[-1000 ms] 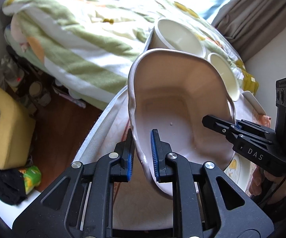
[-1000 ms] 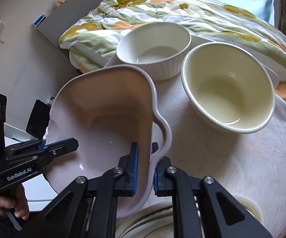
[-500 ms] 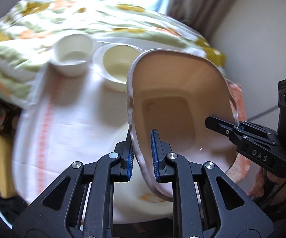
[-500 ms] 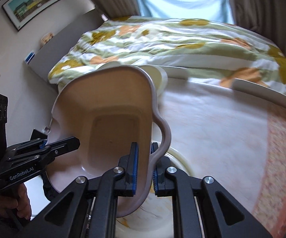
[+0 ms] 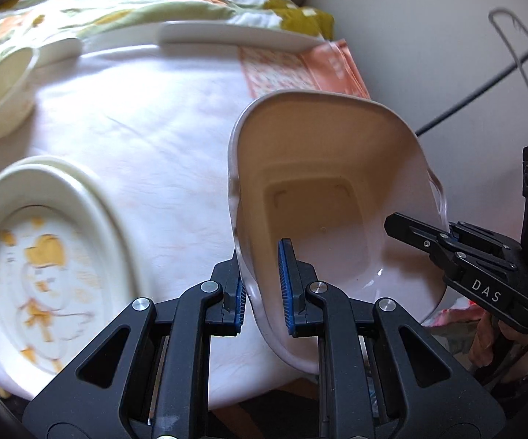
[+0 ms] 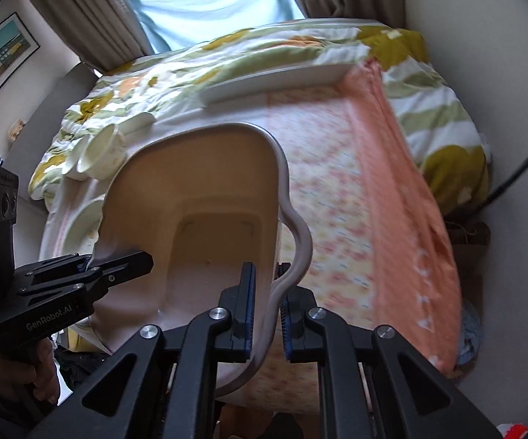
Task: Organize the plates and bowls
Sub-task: 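Lift the pink basin with the right gripper and carry it across the table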
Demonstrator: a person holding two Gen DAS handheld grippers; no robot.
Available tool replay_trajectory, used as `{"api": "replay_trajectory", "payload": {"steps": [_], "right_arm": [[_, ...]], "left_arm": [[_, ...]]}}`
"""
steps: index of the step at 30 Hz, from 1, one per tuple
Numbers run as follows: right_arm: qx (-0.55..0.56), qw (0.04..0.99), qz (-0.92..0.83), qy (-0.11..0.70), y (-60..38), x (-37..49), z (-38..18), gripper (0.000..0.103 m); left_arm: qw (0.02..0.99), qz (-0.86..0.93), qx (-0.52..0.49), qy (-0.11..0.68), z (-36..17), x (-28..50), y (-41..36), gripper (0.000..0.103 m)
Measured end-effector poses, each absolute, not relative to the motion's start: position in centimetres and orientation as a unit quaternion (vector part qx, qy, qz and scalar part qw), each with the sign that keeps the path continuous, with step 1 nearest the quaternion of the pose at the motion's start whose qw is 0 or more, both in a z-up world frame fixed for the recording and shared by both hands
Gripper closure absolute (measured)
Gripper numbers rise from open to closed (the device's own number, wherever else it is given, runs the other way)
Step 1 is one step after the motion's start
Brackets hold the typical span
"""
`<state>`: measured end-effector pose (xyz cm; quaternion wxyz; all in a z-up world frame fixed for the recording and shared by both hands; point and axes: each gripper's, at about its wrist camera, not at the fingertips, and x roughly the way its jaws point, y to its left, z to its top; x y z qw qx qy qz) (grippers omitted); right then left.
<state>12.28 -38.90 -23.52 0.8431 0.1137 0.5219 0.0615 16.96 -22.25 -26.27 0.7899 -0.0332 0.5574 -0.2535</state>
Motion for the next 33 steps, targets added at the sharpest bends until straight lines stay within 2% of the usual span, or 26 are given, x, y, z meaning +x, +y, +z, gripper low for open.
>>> {"api": "replay_trajectory", "payload": {"steps": [8,13,31,32,33], "right_arm": [[0.119,0.842,0.063,0.523,-42.5,12.2,-26.8,0.092],[0.12,0.841,0.072,0.522,-43.3,12.2,-27.7,0.092],[0.138,0.837,0.057,0.527,-44.0,12.6,-27.7,0.091],[0.141,0.837,0.054,0.525,-44.1,12.6,-27.6,0.09],[0.143,0.838,0.054,0.523,-44.2,12.5,-27.5,0.084]], "left_arm": [[0.787,-0.242,-0.018,0.567,-29.5,17.4,-25.5,0.089],[0.801,-0.233,0.008,0.552,-29.3,17.1,-25.9,0.089],[0.784,-0.22,0.055,0.577,-30.3,17.6,-27.7,0.088],[0.784,-0.221,0.057,0.576,-30.3,17.5,-27.7,0.088],[0.784,-0.222,0.059,0.576,-30.3,17.5,-27.8,0.088]]}}
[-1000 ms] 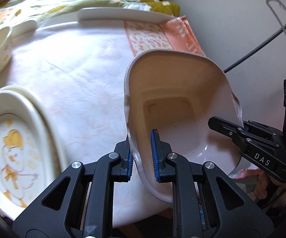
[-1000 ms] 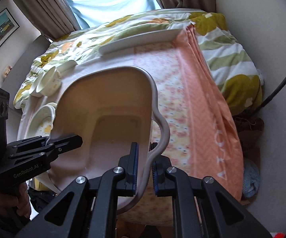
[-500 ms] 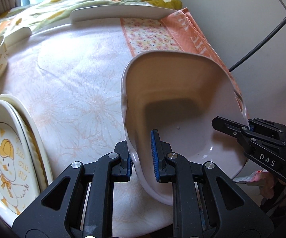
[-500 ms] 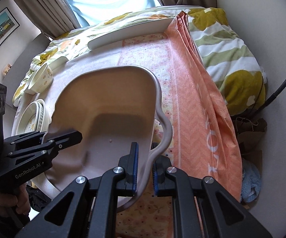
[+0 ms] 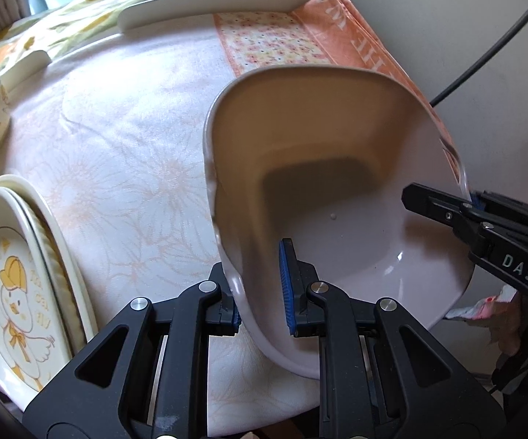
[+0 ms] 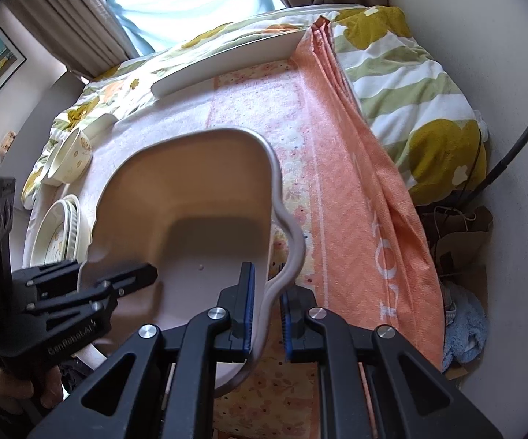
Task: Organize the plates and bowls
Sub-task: 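Lower the pink basin onto the cloth and open the right gripper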
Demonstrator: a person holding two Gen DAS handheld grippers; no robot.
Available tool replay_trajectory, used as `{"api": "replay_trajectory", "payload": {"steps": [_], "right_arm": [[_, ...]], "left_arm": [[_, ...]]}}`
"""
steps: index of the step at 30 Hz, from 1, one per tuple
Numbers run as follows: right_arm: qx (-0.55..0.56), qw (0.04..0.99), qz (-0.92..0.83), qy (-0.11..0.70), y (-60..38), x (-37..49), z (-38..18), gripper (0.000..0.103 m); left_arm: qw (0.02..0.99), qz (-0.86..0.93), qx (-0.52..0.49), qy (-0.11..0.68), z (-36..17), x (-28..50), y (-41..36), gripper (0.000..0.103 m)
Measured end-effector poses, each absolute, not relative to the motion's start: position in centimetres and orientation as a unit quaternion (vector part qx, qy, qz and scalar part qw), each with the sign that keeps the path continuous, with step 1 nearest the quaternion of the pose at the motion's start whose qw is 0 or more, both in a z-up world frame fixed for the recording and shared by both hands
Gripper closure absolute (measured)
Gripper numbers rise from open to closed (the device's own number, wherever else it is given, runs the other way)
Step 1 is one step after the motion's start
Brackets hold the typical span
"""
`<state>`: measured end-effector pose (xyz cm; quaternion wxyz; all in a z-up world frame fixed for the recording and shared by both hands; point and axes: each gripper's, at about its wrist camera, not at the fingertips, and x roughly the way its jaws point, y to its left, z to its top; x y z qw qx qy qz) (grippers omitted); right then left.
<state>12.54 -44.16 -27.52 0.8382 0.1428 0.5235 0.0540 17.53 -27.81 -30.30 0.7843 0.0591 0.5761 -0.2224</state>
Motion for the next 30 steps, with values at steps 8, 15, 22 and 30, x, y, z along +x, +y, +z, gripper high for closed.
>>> {"api": "replay_trajectory", "payload": {"steps": [8,15,22,30], "right_arm": [[0.171,0.844,0.053,0.506,-44.5,12.0,-26.7,0.015],[0.173,0.849,0.046,0.497,-44.7,11.0,-26.0,0.015],[0.164,0.856,0.039,0.489,-44.5,10.0,-24.4,0.015],[0.126,0.886,0.062,0.442,-41.8,9.5,-17.4,0.015]], "left_arm": [[0.785,-0.223,0.062,0.575,-30.3,17.1,-27.8,0.087],[0.798,-0.236,0.051,0.552,-29.3,16.2,-27.0,0.0],[0.803,-0.225,0.045,0.55,-27.5,15.5,-25.7,0.0],[0.849,-0.189,0.033,0.492,-18.7,13.5,-21.5,0.0]]}}
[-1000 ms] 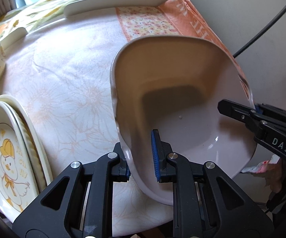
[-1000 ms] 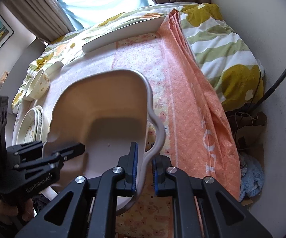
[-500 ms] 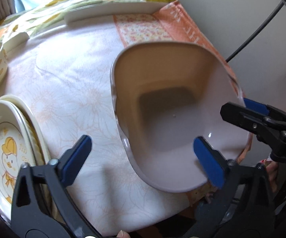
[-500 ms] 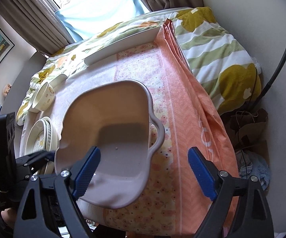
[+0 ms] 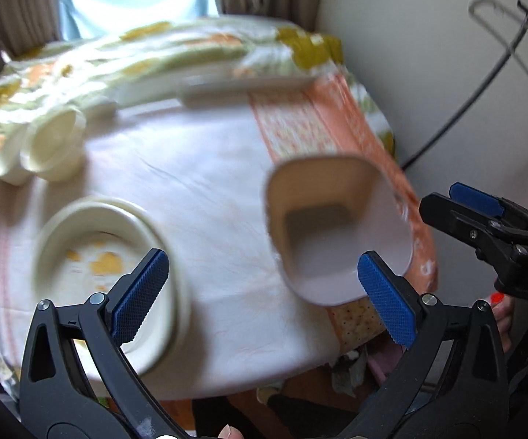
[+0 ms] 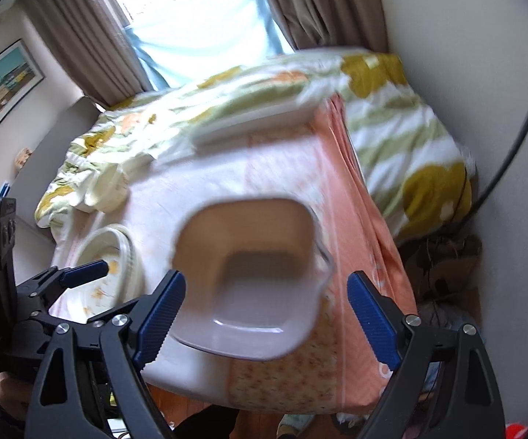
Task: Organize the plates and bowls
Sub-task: 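Lower the pink basin onto the cloth and open the right gripper, then reach the right gripper to the large cream bowl and grasp its rim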
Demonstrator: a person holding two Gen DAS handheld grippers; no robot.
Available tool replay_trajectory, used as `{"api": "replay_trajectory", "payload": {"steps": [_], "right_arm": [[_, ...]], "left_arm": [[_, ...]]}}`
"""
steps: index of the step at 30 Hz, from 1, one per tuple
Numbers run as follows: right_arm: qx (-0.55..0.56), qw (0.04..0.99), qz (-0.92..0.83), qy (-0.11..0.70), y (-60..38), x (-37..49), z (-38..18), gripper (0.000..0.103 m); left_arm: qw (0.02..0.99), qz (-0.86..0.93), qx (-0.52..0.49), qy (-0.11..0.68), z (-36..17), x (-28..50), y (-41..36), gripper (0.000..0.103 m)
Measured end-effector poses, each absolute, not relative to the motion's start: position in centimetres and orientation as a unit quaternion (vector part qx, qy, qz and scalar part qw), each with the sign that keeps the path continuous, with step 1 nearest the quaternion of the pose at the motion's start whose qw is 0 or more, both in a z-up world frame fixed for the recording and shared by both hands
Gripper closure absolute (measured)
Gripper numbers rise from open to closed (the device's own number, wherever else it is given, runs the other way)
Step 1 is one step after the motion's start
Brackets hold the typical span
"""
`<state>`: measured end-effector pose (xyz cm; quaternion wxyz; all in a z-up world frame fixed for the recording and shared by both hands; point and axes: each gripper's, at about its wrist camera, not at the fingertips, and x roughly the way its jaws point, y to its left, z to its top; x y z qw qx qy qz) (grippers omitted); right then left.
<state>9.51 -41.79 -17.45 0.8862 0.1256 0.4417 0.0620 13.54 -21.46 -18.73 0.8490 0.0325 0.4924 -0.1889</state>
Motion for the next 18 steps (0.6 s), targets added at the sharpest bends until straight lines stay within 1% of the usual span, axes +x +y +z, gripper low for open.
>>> {"api": "replay_trajectory", "payload": {"steps": [3,8,13,18], "right_arm": [[0.114,0.899,0.08,0.416,-40.1,10.1,-14.5,0.015],[0.09,0.91,0.118,0.387,-35.8,11.5,-11.3,0.015],[0.059,0.91,0.15,0.382,-30.1,14.1,-9.5,0.015],[0.03,0.907,0.15,0.392,-24.8,17.8,-9.4,0.015]], "left_arm": [[0.872,-0.153,0.033,0.465,-15.5,13.0,-18.8,0.0],[0.899,-0.097,0.032,0.427,-12.1,13.8,-13.7,0.0],[0.905,-0.083,-0.006,0.418,-10.5,15.7,-7.2,0.0],[0.904,-0.062,-0.026,0.422,-11.0,19.6,-1.2,0.0]]}}
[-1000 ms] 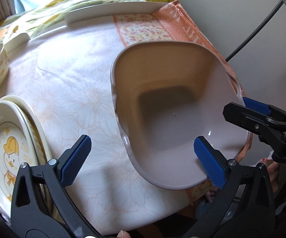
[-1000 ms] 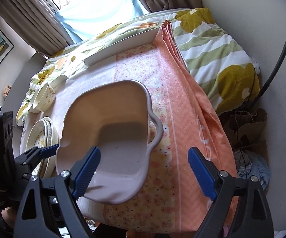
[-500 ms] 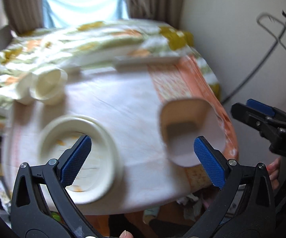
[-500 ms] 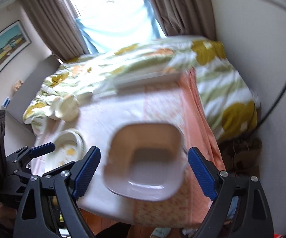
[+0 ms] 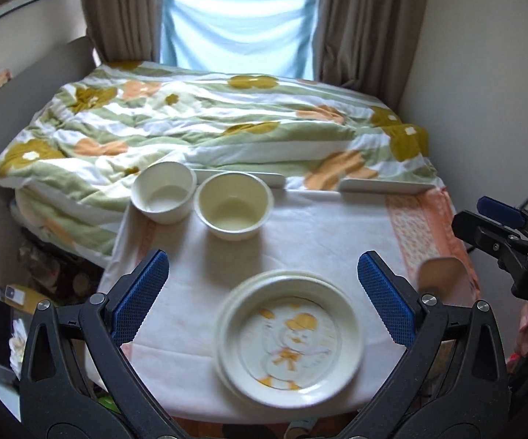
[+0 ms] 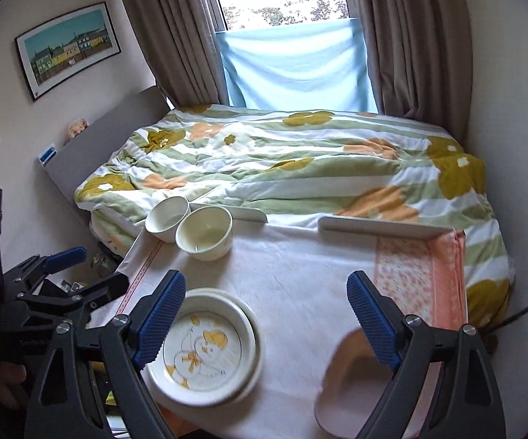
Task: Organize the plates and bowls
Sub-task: 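Reach the right gripper to the large cream bowl and grasp its rim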
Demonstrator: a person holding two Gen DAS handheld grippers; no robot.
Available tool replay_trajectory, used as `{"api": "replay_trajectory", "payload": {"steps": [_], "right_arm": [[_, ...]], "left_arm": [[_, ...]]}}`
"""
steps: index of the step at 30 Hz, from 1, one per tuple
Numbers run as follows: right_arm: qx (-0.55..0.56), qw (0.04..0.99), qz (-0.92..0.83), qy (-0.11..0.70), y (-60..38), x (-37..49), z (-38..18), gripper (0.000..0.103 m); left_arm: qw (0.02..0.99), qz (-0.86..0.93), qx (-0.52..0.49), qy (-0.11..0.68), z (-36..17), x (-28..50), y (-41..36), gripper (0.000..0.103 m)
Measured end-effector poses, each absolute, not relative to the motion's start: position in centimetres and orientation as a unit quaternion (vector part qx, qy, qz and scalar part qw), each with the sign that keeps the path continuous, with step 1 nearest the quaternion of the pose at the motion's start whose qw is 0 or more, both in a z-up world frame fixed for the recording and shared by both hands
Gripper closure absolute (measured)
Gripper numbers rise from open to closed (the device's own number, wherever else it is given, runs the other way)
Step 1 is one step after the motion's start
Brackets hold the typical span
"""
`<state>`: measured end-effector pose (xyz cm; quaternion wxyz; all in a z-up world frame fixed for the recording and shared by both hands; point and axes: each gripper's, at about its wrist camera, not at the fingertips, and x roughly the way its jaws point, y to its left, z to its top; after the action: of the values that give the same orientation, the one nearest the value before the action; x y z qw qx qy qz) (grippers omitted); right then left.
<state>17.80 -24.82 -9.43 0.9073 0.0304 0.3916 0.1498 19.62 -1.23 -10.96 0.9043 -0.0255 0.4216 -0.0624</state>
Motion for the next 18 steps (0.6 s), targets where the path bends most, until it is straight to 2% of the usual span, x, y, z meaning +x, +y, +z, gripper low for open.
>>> {"api": "replay_trajectory", "payload": {"steps": [9,14,16,18], "right_arm": [[0.051,0.881,0.123,0.453,-18.2,26.9,-14.0,0.015],[0.064,0.854,0.118,0.503,-15.6,31.9,-18.7,0.016],[0.064,0.844,0.116,0.519,-14.8,33.3,-20.2,0.025],[0.065,0.834,0.113,0.537,-14.2,34.4,-21.9,0.03]], "left_arm": [[0.864,-0.062,-0.117,0.486,-17.4,29.2,7.0,0.001],[0.859,-0.02,-0.113,0.498,-22.0,32.8,8.1,0.002],[0.86,-0.029,-0.11,0.498,-23.3,33.7,7.9,0.002],[0.853,-0.041,-0.109,0.508,-24.5,34.5,7.5,0.002]]}}
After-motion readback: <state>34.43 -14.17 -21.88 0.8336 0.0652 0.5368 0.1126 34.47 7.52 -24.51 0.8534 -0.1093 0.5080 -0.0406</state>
